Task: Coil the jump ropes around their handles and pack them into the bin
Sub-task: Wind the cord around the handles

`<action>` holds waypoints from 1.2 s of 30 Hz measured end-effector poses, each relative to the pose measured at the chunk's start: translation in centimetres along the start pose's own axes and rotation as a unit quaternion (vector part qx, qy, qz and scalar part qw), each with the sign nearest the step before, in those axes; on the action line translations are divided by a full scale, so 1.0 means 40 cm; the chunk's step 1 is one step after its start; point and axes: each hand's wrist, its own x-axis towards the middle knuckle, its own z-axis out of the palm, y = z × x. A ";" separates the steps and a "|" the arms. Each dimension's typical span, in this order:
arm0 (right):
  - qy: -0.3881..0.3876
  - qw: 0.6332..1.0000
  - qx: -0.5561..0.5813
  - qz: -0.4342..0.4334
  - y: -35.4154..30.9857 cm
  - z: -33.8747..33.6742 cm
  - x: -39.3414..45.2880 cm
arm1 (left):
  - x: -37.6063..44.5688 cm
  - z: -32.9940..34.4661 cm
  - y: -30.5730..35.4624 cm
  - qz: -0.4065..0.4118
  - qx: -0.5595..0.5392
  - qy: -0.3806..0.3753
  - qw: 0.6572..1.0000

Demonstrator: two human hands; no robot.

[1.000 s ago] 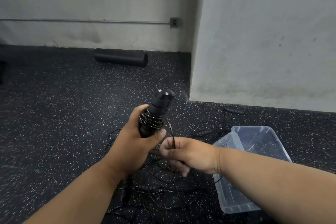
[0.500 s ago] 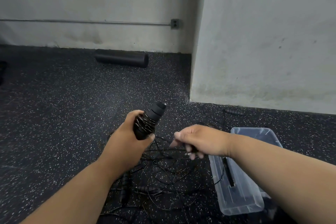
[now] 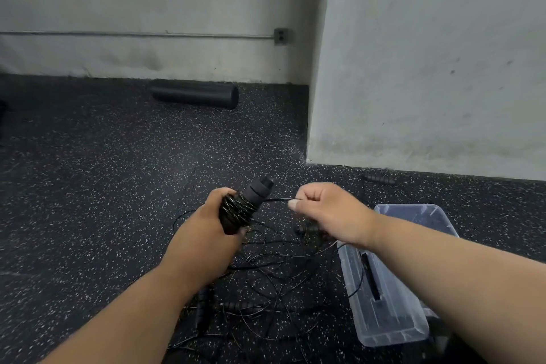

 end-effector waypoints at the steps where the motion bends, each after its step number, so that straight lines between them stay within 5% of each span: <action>1: -0.001 0.997 -0.063 -0.033 -0.009 -0.007 -0.001 | 0.000 0.002 0.002 -0.001 0.019 0.000 1.000; 7: -0.065 0.879 -0.407 -0.240 -0.047 0.002 -0.029 | -0.009 0.031 0.007 0.039 0.114 -0.004 0.993; 13: -0.105 0.871 -0.428 -0.218 -0.034 -0.002 -0.037 | -0.003 0.022 -0.009 -0.034 0.057 0.012 0.998; 18: -0.117 0.846 -0.448 -0.264 -0.065 0.011 -0.047 | -0.005 0.038 -0.017 0.007 0.153 -0.001 0.988; 21: -0.112 0.859 -0.422 -0.268 -0.082 0.031 -0.046 | -0.019 0.063 -0.015 0.093 0.211 -0.053 0.972; 26: -0.090 0.966 -0.227 -0.081 -0.082 -0.005 -0.022 | -0.030 0.086 0.001 0.238 0.226 -0.094 0.940; 36: -0.169 0.966 -0.198 0.001 -0.061 -0.043 -0.004 | -0.043 0.077 0.017 0.354 0.136 -0.095 0.920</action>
